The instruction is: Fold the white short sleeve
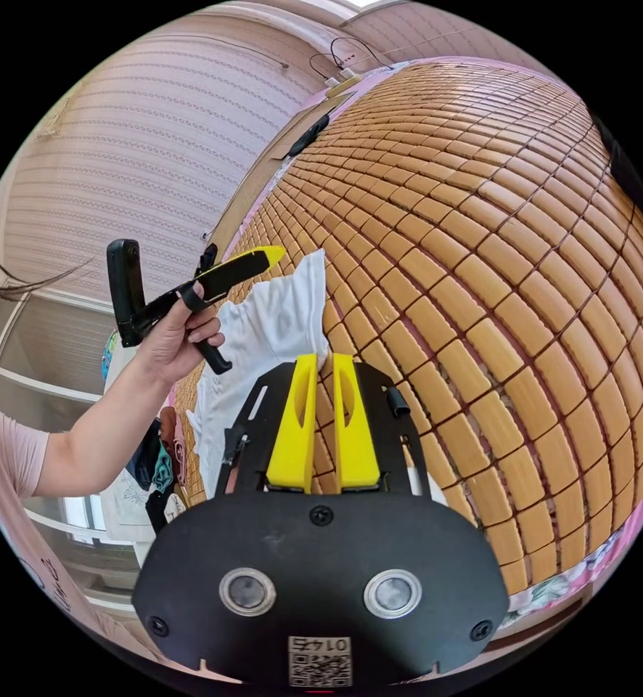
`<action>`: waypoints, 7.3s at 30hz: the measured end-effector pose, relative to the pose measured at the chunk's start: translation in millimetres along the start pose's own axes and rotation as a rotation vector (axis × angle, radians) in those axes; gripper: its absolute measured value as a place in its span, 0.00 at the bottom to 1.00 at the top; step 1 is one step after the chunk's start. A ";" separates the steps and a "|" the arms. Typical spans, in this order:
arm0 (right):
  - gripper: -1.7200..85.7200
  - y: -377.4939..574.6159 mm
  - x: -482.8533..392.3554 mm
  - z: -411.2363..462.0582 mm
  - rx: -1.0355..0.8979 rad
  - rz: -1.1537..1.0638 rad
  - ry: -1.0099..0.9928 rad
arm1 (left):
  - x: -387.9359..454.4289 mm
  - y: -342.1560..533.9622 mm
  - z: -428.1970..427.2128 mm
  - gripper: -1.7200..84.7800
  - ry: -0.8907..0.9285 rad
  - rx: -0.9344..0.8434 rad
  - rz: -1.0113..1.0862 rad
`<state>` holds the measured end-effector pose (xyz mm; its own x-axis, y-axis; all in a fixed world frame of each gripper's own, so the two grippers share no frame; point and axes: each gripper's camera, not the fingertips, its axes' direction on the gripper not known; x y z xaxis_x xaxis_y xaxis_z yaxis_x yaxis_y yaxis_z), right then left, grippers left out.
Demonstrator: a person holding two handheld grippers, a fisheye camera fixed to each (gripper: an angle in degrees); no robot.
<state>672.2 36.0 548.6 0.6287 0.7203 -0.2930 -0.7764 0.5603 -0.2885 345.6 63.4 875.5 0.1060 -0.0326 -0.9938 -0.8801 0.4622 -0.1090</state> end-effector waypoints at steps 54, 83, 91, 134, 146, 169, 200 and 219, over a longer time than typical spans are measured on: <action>0.02 78.9 -348.0 209.2 -0.581 -0.874 0.139 | -52.1 337.6 -215.7 0.10 -0.416 0.246 -0.923; 0.05 75.4 -469.2 271.2 -0.284 -0.966 0.199 | -45.1 419.5 -266.8 0.06 -0.196 0.394 -0.707; 0.12 42.2 -396.7 238.0 -0.420 -0.782 0.267 | -42.5 397.1 -244.7 0.09 -0.164 0.290 -0.687; 0.14 -66.5 -332.4 159.7 -0.289 -0.697 0.378 | -104.7 392.5 -267.5 0.14 -0.269 0.347 -0.744; 0.07 -81.8 -276.9 154.9 -0.344 -0.643 0.431 | -197.0 327.6 -219.7 0.02 -0.120 0.097 -0.783; 0.03 -56.9 -240.8 7.7 -0.182 -0.713 0.044 | -146.9 295.0 -324.9 0.01 -0.224 0.314 -0.568; 0.11 161.5 -127.7 -9.9 -0.312 -0.471 0.298 | 35.3 418.1 -242.2 0.06 -0.104 0.028 -0.828; 0.03 202.5 -140.3 70.2 -0.655 -0.652 -0.043 | 67.7 353.3 -172.7 0.01 -0.011 0.029 -0.480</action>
<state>423.7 77.2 595.2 0.9204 0.3654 0.1390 -0.0814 0.5269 -0.8460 -38.1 71.4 766.2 0.5026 -0.2389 -0.8308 -0.7168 0.4221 -0.5550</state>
